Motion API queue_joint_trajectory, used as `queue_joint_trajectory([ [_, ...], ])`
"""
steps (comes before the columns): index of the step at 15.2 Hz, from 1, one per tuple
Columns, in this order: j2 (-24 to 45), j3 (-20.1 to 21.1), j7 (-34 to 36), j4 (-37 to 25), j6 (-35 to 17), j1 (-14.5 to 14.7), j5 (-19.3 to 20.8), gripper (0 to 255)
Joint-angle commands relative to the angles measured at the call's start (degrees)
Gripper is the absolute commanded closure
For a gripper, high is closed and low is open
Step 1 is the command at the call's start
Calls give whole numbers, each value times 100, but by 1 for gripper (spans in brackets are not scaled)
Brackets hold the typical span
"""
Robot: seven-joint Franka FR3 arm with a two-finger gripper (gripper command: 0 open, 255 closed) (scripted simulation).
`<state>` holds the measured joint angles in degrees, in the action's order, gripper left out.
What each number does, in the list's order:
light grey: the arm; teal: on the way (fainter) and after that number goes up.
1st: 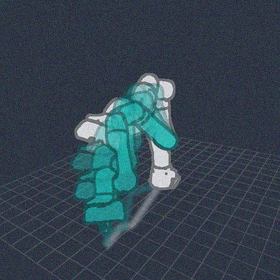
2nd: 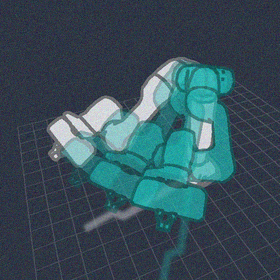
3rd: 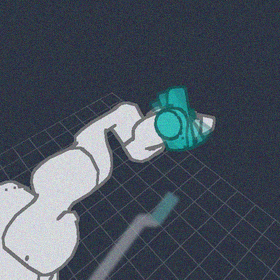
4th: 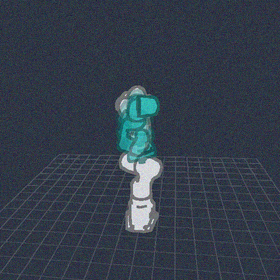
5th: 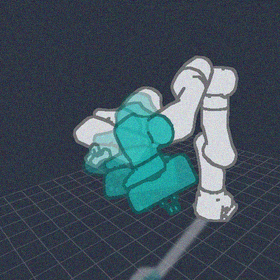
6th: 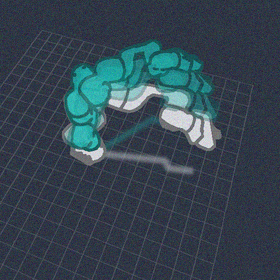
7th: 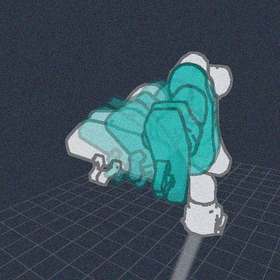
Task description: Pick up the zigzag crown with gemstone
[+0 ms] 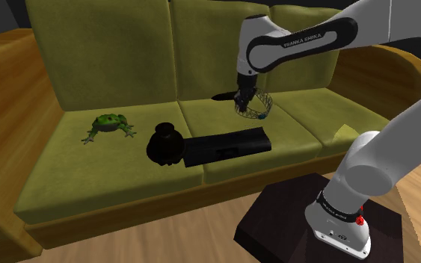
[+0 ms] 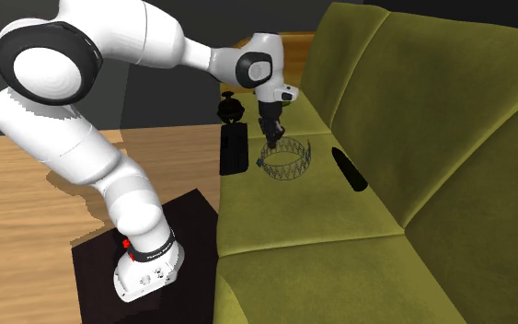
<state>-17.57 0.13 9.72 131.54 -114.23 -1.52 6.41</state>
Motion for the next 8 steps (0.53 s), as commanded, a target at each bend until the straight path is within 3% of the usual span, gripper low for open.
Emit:
queue_joint_trajectory([
  [1,-29,-2,-20,-121,150,0,-7,255],
  [8,-101,2,-60,-454,553,4,-25,255],
])
